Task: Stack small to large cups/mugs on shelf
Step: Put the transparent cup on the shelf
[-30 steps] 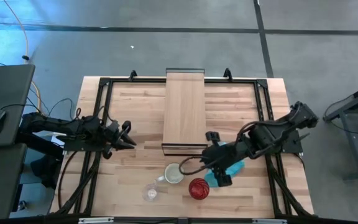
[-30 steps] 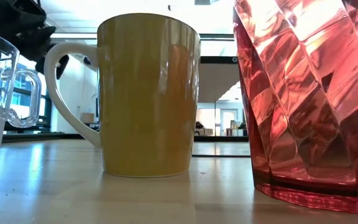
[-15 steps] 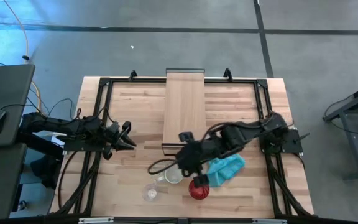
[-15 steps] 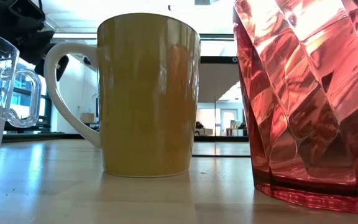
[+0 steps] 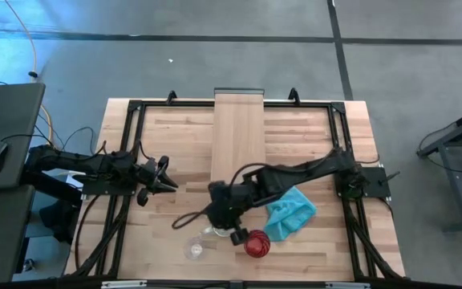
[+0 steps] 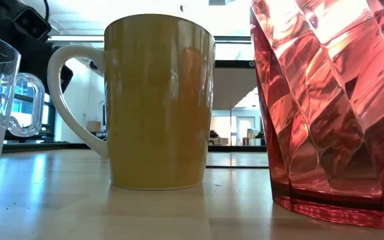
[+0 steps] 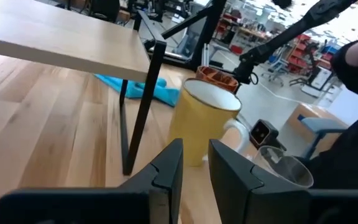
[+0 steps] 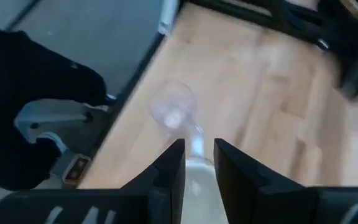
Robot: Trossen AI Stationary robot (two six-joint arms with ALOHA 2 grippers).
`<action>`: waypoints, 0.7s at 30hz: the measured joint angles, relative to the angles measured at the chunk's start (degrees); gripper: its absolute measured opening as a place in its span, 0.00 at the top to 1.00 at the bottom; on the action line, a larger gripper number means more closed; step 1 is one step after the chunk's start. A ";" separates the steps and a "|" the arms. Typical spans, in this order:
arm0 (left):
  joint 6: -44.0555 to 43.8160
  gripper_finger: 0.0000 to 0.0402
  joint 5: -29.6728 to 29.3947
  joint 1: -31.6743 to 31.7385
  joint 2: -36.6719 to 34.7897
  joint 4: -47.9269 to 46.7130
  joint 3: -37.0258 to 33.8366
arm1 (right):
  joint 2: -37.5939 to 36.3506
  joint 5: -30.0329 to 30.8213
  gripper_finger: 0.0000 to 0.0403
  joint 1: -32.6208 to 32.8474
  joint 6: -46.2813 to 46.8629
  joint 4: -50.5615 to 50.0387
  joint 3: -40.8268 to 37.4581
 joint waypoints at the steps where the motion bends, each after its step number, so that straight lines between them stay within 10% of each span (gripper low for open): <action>1: 0.00 0.83 0.00 0.00 0.00 -0.42 0.00 | 0.78 -0.86 0.81 0.08 -0.33 0.97 0.00; 21: -0.02 0.83 -0.02 0.00 0.00 -0.75 0.00 | 11.49 -6.19 0.81 3.43 -4.02 15.63 -0.04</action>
